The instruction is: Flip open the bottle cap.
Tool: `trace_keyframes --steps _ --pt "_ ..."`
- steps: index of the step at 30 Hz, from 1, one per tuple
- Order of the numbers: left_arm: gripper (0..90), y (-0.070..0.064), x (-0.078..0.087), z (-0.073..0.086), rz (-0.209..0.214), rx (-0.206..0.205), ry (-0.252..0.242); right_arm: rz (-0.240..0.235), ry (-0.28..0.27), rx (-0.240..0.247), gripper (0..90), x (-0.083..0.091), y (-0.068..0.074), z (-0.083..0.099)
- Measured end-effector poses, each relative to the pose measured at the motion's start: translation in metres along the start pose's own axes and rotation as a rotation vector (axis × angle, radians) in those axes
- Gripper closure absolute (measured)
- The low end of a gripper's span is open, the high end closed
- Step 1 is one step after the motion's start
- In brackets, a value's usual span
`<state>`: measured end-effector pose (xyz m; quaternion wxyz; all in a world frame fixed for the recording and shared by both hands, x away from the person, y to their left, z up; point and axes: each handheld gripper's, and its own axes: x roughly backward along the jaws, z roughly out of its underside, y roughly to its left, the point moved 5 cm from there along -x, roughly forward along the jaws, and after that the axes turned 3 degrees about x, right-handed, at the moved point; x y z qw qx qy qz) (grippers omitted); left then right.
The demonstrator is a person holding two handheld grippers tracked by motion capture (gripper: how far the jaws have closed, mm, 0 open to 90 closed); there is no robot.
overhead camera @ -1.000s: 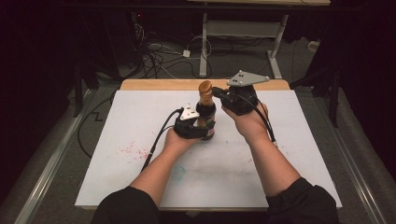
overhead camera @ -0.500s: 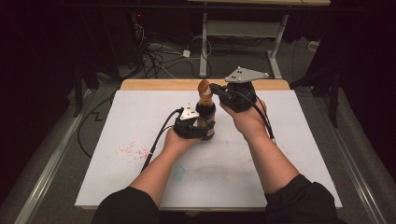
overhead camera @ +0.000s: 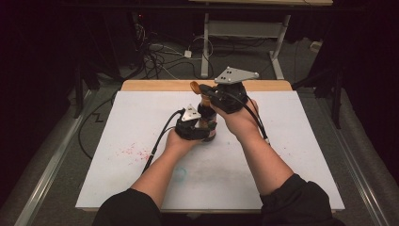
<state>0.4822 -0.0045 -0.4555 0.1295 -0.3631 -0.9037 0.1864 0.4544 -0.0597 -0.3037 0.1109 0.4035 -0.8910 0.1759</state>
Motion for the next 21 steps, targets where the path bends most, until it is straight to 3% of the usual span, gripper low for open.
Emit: trace_keyframes --steps 13,14,15,21 --pt "28.5 0.001 0.001 -0.001 0.001 0.001 0.006 0.046 -0.006 -0.034 90.0 0.018 -0.021 0.009" --pt "28.4 -0.005 -0.003 -0.004 0.015 0.078 -0.052 0.056 -0.004 -0.043 90.0 0.021 -0.025 0.013" --pt "28.4 0.001 0.0 -0.001 -0.001 0.003 0.01 0.061 -0.002 -0.049 90.0 0.023 -0.027 0.015" --pt "28.1 0.001 0.001 -0.001 -0.006 -0.001 0.019 0.077 0.005 -0.071 90.0 0.03 -0.036 0.028"
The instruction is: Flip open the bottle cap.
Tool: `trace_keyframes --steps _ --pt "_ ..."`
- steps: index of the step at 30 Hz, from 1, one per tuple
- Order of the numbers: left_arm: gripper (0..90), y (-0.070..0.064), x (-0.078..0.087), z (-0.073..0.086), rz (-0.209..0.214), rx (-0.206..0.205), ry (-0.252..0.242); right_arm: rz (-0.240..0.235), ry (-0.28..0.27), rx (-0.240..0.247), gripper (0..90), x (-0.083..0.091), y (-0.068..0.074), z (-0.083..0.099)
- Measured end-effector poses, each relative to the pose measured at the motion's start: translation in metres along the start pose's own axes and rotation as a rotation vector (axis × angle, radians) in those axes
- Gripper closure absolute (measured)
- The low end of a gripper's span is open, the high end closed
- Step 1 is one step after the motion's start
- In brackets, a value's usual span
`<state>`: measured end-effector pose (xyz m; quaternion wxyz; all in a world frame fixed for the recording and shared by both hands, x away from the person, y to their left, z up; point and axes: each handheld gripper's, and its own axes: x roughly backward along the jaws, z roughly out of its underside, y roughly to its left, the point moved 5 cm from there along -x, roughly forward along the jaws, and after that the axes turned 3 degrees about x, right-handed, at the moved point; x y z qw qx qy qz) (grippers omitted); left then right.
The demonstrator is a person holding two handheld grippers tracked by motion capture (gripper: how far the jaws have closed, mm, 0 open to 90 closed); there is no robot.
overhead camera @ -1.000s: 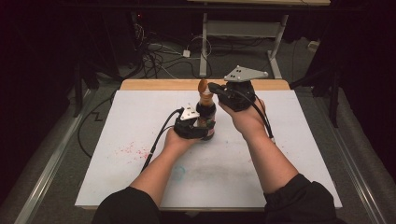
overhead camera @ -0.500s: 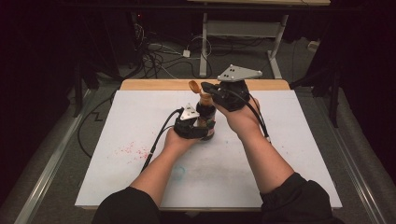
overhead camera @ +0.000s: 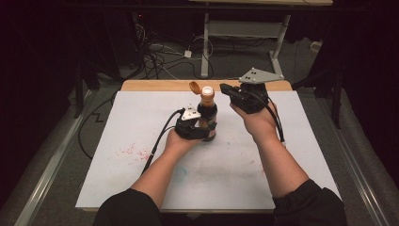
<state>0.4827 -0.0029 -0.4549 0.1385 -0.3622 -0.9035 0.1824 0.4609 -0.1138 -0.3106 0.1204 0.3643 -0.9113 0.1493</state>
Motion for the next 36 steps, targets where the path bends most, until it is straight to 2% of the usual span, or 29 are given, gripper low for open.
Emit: trace_keyframes --steps 4,9,10,12,15,17,19,20,21,22,23,24,25,27,28,29,36 --pt "28.0 0.0 0.0 0.0 -0.001 -0.003 0.003 0.005 0.002 -0.014 90.0 0.001 -0.004 0.008" --pt "27.8 0.0 0.0 0.0 -0.002 -0.002 0.003 -0.009 0.023 -0.029 90.0 -0.004 -0.006 0.026" --pt "27.7 0.001 0.0 0.0 -0.002 -0.001 0.004 -0.008 0.028 -0.039 84.3 -0.007 -0.007 0.034" --pt "27.7 0.001 0.0 0.0 -0.001 -0.001 0.005 -0.015 0.029 -0.049 81.7 -0.009 -0.007 0.038" --pt "27.6 0.001 0.0 0.0 0.001 -0.001 0.008 -0.03 0.033 -0.064 71.0 -0.015 -0.007 0.051" --pt "27.2 0.002 0.001 0.0 0.004 -0.004 0.016 -0.033 0.038 -0.068 60.0 -0.018 -0.007 0.055" --pt "25.9 0.004 0.004 0.0 0.009 -0.019 0.044 -0.046 0.028 -0.08 47.8 -0.02 -0.008 0.057" --pt "25.9 -0.006 -0.003 -0.006 0.033 0.128 -0.061 -0.046 0.028 -0.08 47.8 -0.02 -0.008 0.057" --pt "22.4 -0.005 -0.001 -0.007 0.032 0.14 -0.056 -0.035 0.018 -0.076 36.5 -0.02 -0.008 0.058" --pt "20.0 -0.005 -0.001 -0.007 0.032 0.14 -0.056 -0.03 0.013 -0.082 32.0 -0.02 -0.008 0.059" --pt "20.0 -0.004 -0.001 -0.007 0.03 0.137 -0.051 -0.03 0.013 -0.082 32.0 -0.02 -0.008 0.059" --pt "14.0 -0.003 0.0 -0.006 0.029 0.14 -0.042 -0.027 0.012 -0.093 19.4 -0.021 -0.009 0.061" --pt "12.4 -0.003 0.0 -0.006 0.029 0.147 -0.034 -0.024 0.011 -0.099 15.2 -0.021 -0.009 0.061" --pt "3.3 -0.002 0.001 -0.005 0.029 0.149 -0.02 -0.03 -0.007 -0.111 6.5 -0.021 -0.01 0.063" --pt "3.3 -0.002 0.002 -0.005 0.029 0.159 -0.014 -0.03 -0.007 -0.111 6.5 -0.021 -0.01 0.063" --pt "0.0 -0.002 0.003 -0.005 0.028 0.166 -0.006 -0.01 0.004 -0.121 0.4 -0.022 -0.01 0.065" --pt "0.0 0.004 0.015 -0.004 0.014 0.158 -0.014 0.011 0.015 -0.122 0.3 -0.02 -0.012 0.071"
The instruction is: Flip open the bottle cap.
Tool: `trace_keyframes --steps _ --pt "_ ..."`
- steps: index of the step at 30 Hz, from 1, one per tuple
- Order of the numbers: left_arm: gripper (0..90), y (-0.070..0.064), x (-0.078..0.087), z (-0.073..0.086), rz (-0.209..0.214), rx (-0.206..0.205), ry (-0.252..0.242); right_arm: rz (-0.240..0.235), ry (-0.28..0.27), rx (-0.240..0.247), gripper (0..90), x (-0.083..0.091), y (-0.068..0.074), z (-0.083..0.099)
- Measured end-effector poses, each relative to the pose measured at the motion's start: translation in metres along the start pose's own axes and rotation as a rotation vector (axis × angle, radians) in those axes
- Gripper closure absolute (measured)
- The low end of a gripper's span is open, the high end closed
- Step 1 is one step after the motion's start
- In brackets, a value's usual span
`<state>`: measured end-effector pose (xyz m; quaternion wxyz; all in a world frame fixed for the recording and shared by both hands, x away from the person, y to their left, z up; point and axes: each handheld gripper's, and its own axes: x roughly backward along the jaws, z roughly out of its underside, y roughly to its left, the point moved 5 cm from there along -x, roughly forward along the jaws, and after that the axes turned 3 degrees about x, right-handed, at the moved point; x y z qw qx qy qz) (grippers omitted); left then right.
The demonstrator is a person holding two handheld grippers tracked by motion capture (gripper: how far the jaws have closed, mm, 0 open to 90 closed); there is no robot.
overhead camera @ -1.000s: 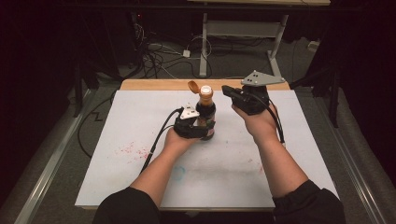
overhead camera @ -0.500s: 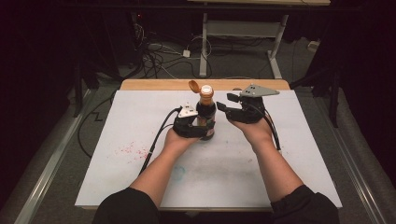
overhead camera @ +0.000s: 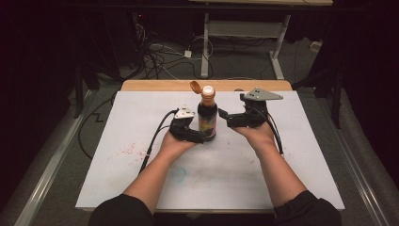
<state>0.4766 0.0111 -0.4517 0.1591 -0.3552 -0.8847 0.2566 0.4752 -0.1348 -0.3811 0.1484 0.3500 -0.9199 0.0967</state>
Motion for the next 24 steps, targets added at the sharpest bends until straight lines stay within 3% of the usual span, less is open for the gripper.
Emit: trace_keyframes --steps 6,7,13,18,20,24 --pt "0.0 0.007 0.009 0.006 -0.011 -0.003 0.003 0.004 0.015 -0.001 0.3 0.0 0.0 0.013" --pt "0.0 0.018 0.02 0.011 -0.009 -0.152 0.136 0.005 0.017 0.0 0.3 0.0 0.0 0.016" --pt "0.0 0.018 0.022 0.019 -0.027 -0.016 0.049 0.006 0.06 -0.007 0.3 -0.003 0.0 0.038" --pt "0.0 0.02 0.026 0.023 -0.033 0.011 0.002 0.01 0.1 -0.01 0.3 -0.006 0.002 0.059" --pt "0.0 0.025 0.029 0.025 -0.059 0.029 0.023 0.011 0.11 -0.017 0.3 -0.006 0.003 0.068" --pt "0.0 0.032 0.038 0.028 -0.083 0.026 0.031 0.015 0.134 -0.023 0.4 -0.005 0.004 0.085"
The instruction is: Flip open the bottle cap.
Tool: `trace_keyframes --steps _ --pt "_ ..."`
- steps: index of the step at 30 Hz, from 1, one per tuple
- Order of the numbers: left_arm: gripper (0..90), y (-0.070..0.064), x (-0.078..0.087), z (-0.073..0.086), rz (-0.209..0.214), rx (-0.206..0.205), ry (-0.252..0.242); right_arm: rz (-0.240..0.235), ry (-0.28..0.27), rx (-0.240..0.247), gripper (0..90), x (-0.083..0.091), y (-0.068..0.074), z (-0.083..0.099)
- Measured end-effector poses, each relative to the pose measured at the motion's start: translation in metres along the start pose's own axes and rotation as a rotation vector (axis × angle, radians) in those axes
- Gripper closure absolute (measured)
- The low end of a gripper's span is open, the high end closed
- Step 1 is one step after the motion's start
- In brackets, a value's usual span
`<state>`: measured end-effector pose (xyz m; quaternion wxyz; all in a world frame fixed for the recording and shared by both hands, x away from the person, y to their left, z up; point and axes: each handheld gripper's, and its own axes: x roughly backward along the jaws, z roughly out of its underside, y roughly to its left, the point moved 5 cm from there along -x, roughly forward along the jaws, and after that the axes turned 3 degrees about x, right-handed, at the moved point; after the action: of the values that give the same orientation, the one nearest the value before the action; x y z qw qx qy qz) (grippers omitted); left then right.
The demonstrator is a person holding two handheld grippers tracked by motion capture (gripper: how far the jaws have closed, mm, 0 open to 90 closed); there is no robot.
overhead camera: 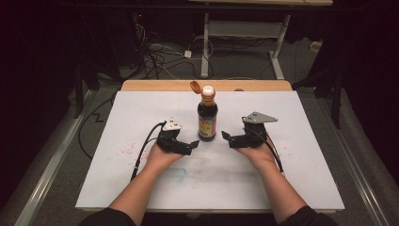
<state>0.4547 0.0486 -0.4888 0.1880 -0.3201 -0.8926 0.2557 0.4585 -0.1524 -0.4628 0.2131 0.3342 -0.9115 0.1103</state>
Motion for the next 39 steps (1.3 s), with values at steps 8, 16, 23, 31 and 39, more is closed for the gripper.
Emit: trace_keyframes --steps 8,16,23,31,39 --pt "0.0 0.001 0.017 0.008 -0.017 0.017 -0.038 0.004 0.028 -0.018 0.4 0.008 0.0 0.025" --pt "0.0 0.005 0.046 0.009 -0.013 -0.031 -0.024 0.024 0.026 -0.005 0.3 0.025 0.002 0.039" --pt "0.0 0.016 0.074 0.014 -0.041 -0.088 -0.011 0.041 0.03 0.011 0.4 0.04 0.003 0.053" --pt "0.0 0.024 0.103 0.02 -0.053 -0.133 0.0 0.065 0.037 0.002 0.3 0.059 0.002 0.071" --pt "0.0 0.021 0.128 0.028 -0.036 -0.147 -0.023 0.081 0.014 -0.002 0.3 0.08 0.002 0.084"
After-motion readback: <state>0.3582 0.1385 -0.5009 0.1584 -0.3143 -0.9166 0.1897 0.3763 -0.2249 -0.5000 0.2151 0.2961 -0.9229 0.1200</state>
